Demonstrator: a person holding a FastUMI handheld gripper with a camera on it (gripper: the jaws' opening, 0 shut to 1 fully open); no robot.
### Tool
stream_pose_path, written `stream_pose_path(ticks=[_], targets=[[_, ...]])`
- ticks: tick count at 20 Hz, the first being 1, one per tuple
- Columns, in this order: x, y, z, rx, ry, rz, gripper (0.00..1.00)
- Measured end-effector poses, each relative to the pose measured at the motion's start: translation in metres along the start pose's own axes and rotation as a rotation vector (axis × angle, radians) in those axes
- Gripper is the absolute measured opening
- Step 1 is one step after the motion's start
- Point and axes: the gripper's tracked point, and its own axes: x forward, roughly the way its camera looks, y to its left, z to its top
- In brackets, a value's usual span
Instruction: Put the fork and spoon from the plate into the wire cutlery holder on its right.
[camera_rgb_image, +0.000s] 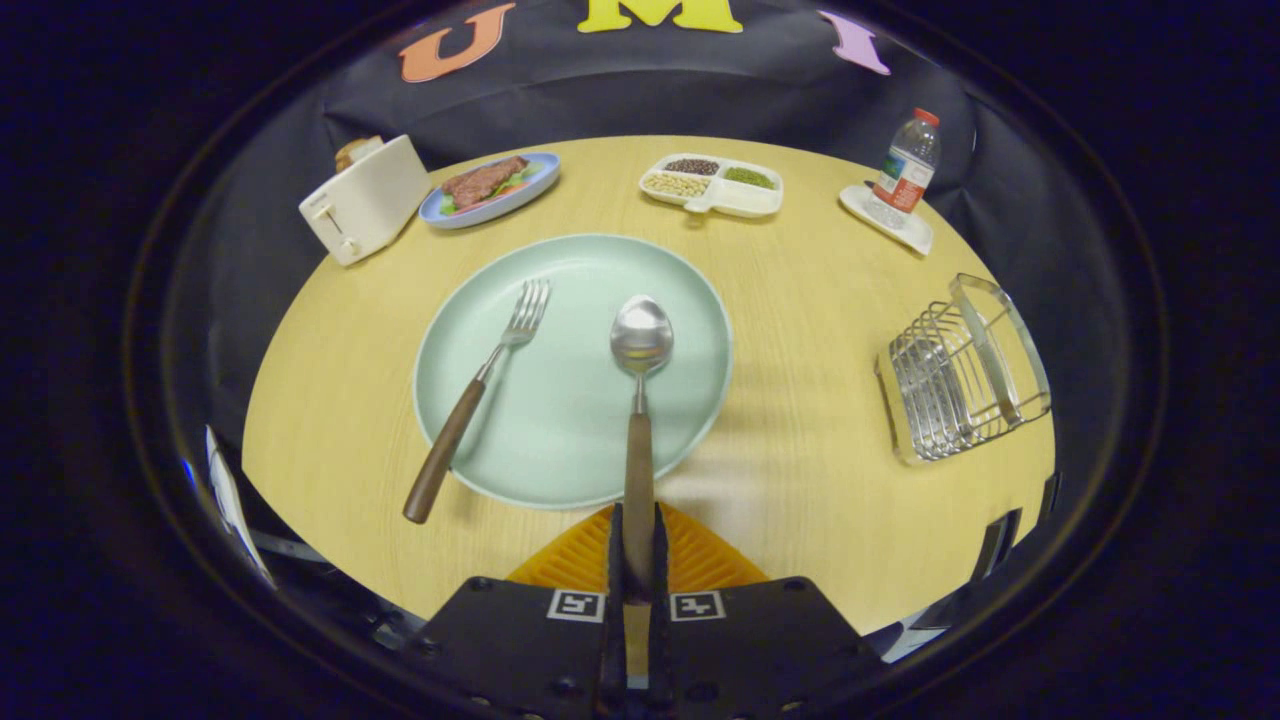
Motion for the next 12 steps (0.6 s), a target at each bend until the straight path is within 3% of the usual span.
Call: stream_pose_path(ticks=[6,7,12], targets=[[-0.028,-0.008,0.005,-0.003,-0.072,0.013,0.09],[-0.031,-0.009,0.005,0.002,-0.071,0.014,0.02],[-0.045,-0.018,0.004,0.009,-0.094,0.026,0.02]])
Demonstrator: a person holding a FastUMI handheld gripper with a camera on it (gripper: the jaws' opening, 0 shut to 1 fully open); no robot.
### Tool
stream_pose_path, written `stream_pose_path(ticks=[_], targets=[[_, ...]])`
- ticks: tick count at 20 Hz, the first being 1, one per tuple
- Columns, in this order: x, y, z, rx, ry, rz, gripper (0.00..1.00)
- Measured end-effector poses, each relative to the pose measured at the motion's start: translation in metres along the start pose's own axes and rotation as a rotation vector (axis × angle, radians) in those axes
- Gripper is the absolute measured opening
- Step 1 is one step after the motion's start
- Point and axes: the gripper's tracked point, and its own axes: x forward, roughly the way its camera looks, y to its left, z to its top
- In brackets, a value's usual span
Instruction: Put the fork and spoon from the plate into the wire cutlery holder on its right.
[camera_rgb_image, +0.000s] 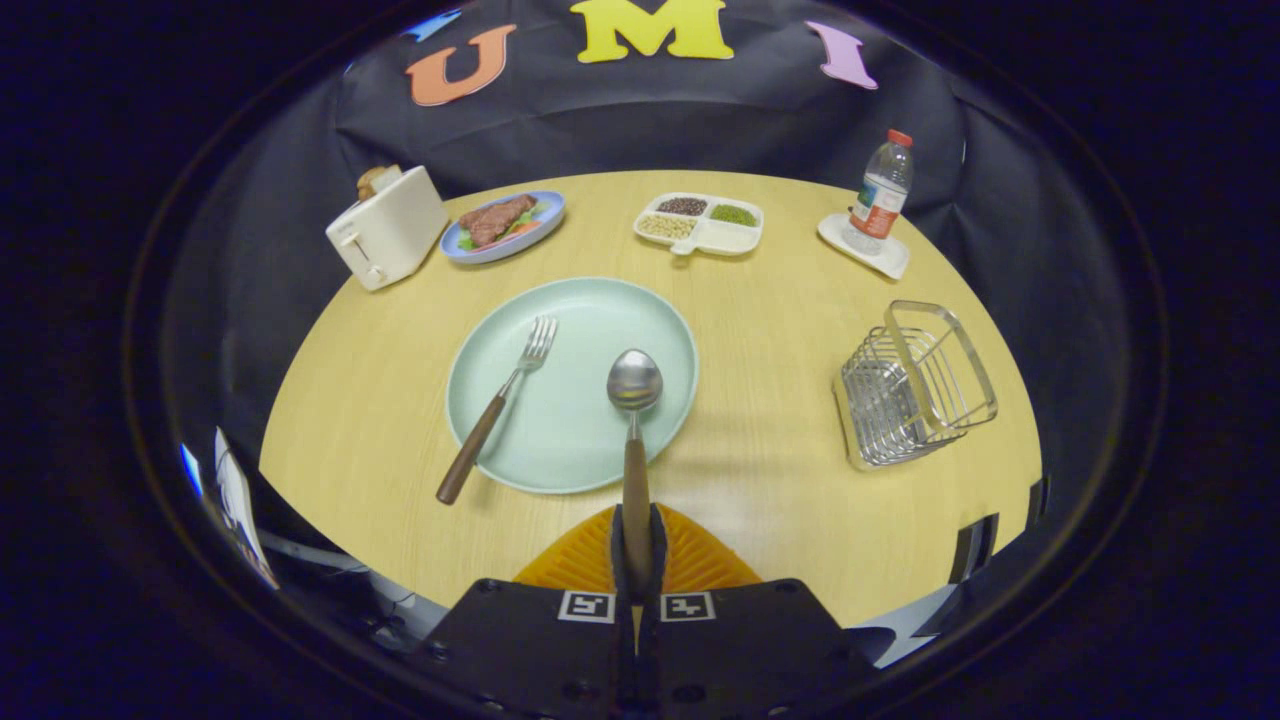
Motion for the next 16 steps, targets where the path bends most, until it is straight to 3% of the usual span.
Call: stream_pose_path(ticks=[6,16], targets=[[-0.035,-0.026,0.01,0.02,-0.063,0.014,0.02],[-0.081,-0.117,0.016,0.099,-0.132,-0.037,0.02]])
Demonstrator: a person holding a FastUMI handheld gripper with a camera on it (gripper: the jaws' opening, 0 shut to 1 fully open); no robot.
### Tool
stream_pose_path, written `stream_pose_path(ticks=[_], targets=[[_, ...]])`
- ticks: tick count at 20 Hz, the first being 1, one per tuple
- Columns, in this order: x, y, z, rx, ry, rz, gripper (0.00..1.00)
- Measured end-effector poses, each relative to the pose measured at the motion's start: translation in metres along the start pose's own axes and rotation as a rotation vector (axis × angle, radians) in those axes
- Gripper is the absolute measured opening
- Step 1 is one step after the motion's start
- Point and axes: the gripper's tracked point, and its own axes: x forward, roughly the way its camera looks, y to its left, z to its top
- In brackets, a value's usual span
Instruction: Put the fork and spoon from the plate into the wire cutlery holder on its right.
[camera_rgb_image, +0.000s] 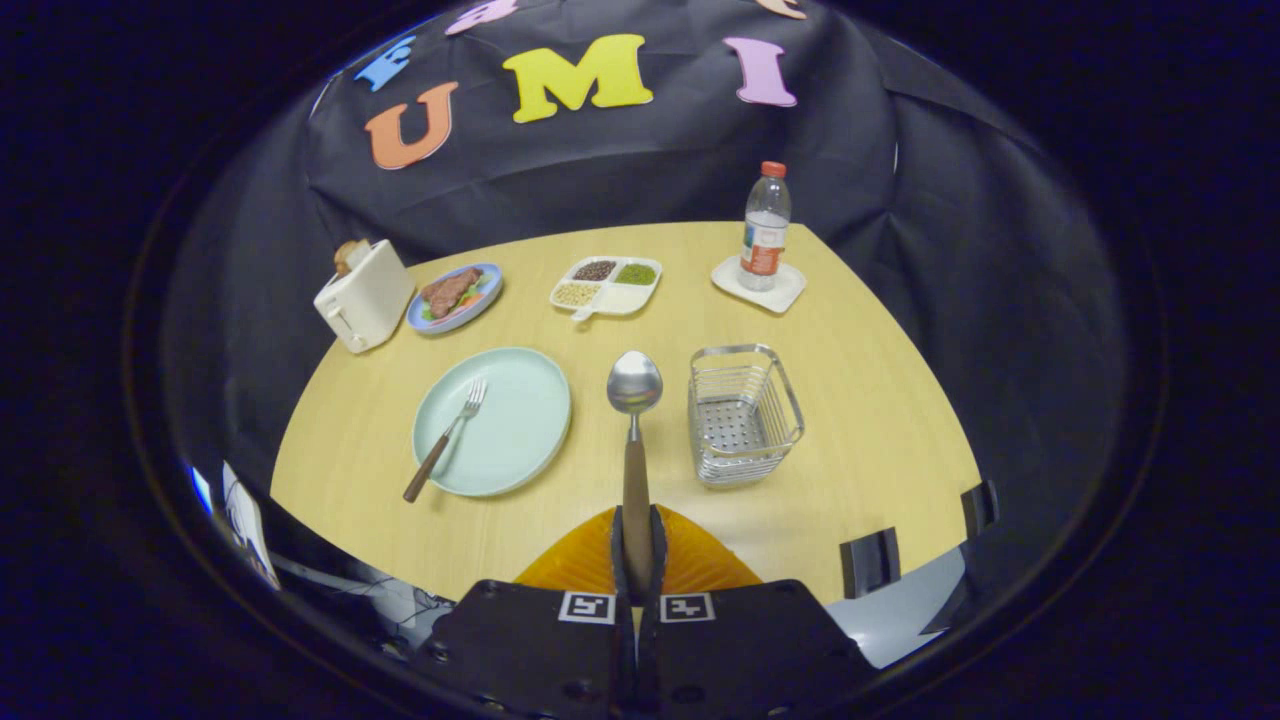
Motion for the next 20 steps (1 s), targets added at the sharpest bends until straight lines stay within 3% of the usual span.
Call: stream_pose_path(ticks=[11,20], targets=[[-0.011,-0.062,0.004,0.073,-0.013,-0.015,0.02],[-0.019,-0.066,0.019,0.069,-0.079,-0.006,0.07]])
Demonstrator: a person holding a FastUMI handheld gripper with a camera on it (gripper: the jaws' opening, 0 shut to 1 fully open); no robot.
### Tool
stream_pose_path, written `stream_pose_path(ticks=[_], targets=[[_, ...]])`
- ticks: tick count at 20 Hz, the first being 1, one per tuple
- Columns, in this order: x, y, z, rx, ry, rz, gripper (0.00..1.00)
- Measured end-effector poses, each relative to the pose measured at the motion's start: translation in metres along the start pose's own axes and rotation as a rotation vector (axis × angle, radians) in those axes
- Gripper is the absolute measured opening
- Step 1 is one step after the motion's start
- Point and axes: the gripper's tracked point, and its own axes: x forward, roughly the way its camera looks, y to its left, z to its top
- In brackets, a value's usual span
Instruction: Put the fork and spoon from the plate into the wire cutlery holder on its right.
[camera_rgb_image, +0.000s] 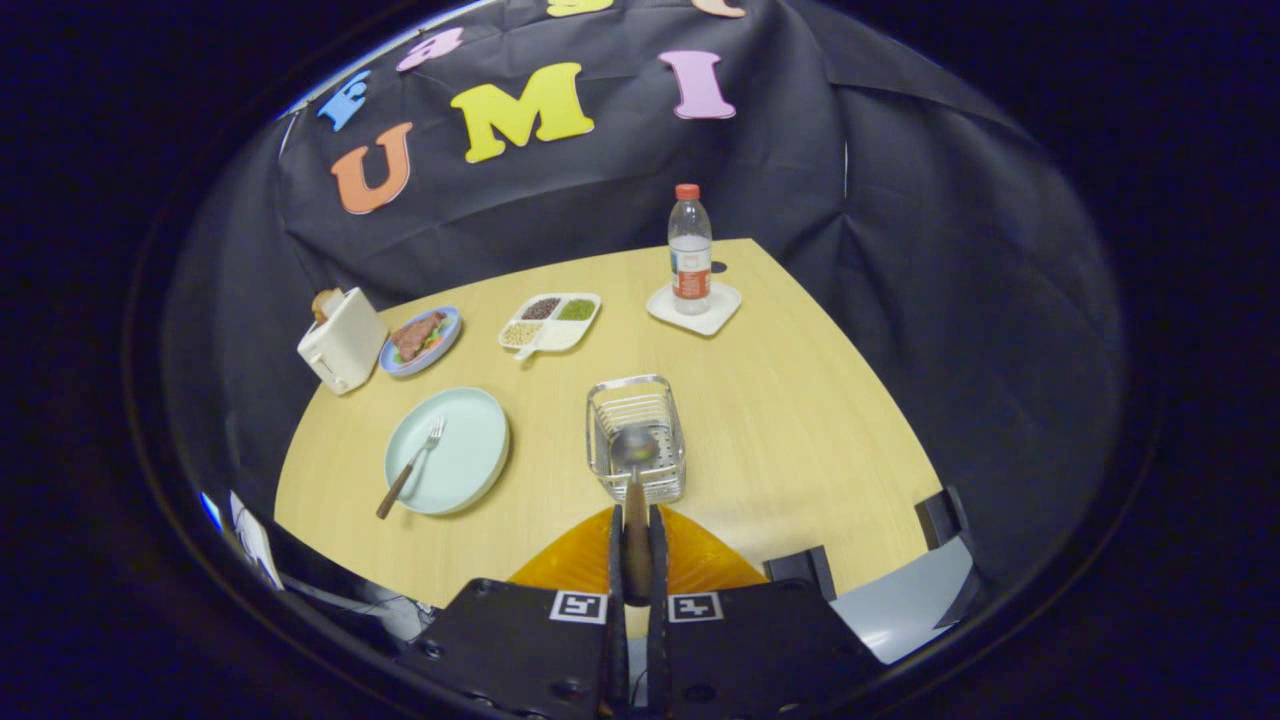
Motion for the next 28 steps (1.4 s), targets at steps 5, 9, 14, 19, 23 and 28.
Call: stream_pose_path(ticks=[5,9,14,19,23,28], targets=[[-0.015,0.016,0.018,-0.007,-0.093,0.03,0.23],[-0.026,0.029,0.025,-0.016,-0.149,0.036,0.39],[-0.03,0.045,0.022,-0.022,-0.161,0.029,0.58],[-0.029,0.07,0.015,-0.043,-0.18,-0.001,0.84],[-0.023,0.102,0.007,-0.055,-0.176,0.012,0.91],[-0.006,0.144,-0.009,-0.074,-0.141,0.011,0.97]])
